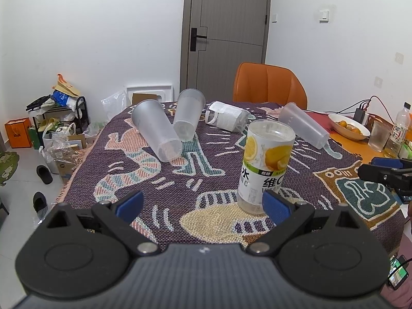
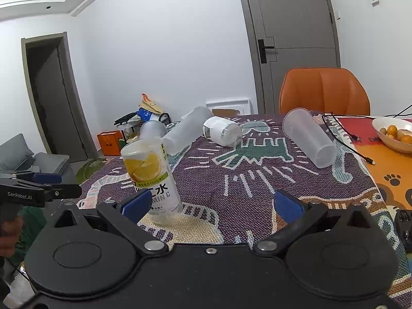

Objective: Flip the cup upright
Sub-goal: 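Open the right gripper and withdraw from the standing bottle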

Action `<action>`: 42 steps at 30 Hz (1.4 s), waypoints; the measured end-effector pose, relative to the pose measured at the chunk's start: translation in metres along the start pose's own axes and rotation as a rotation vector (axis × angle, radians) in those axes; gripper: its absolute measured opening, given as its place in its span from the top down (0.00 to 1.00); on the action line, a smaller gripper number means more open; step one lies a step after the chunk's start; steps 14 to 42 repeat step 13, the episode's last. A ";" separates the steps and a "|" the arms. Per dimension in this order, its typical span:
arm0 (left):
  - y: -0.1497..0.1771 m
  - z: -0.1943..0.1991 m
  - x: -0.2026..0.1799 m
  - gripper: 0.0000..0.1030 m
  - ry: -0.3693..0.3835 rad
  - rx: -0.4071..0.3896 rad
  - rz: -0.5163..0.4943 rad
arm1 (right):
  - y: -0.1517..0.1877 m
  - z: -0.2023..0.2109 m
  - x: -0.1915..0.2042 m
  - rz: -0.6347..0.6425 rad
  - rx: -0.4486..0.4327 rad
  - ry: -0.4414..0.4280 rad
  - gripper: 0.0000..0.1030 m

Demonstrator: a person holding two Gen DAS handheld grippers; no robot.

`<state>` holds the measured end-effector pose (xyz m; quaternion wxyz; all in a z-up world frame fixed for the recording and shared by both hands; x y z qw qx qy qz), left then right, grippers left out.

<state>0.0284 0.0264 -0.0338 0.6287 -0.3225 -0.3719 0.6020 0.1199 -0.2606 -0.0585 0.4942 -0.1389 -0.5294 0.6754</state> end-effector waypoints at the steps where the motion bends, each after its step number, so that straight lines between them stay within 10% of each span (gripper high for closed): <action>1: 0.000 0.000 0.000 0.05 0.000 0.000 0.000 | 0.000 0.000 0.000 0.001 0.000 0.000 0.00; 42: 0.000 0.000 0.000 0.05 -0.002 0.004 0.002 | 0.002 -0.001 0.001 0.001 0.003 0.004 0.00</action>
Point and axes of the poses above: each gripper's, at about its wrist camera, not at the fingertips, and z roughly against the way its jaws point, x to its left, y to its underside, the point moved 5 cm from there along -z, roughly the way its jaws point, and after that the axes turned 9 degrees about -z, right-handed, at the moved point
